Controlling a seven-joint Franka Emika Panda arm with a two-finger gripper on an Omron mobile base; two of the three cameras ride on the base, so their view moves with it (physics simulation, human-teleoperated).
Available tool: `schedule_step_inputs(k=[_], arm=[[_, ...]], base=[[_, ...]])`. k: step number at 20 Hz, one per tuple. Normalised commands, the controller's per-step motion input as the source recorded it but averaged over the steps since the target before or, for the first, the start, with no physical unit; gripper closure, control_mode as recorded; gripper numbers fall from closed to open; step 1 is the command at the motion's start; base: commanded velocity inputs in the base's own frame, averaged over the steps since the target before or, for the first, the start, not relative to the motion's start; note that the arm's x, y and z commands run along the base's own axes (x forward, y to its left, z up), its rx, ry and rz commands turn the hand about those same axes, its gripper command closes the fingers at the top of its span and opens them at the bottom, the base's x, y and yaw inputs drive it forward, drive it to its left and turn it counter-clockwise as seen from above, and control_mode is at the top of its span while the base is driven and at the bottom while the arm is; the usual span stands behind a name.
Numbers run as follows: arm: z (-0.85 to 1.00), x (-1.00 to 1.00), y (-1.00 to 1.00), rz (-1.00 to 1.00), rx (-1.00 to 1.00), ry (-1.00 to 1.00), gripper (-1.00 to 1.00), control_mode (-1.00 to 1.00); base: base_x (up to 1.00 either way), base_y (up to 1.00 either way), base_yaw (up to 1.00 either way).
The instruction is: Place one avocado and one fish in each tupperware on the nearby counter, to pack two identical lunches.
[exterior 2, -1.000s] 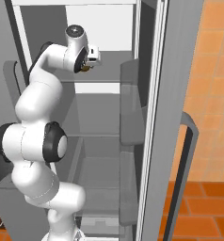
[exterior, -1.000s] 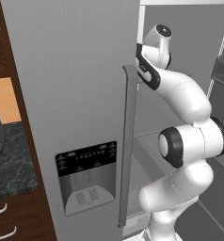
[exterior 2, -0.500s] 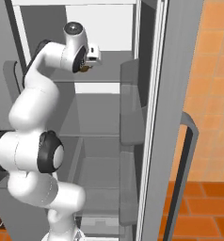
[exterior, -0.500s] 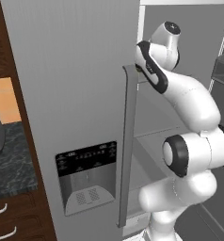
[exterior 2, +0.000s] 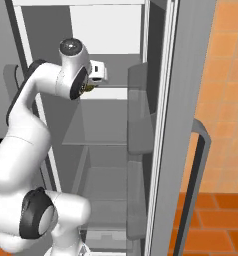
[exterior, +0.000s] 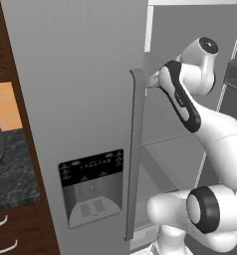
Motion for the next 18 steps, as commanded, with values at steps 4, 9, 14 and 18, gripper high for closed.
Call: schedule_step_inputs(k=[4,9,14,18], arm=[[-0.65,-0.85,-0.01,-0.13,-0.04,0.31,1.0,-1.0],[-0.66,-0.66,0.0,-0.15,0.0,0.37,1.0,-1.0],[-0.64,-0.8,0.0,-0.09,0.0,0.27,1.0,-1.0],[-0.16,-0.49,-0.01,-0.04,0.01,0.03,1.0,1.0]], base=[[0.0,0.0,0.0],[0.0,0.0,0.0],[0.0,0.0,0.0],[-0.5,-0.01,-0.04]])
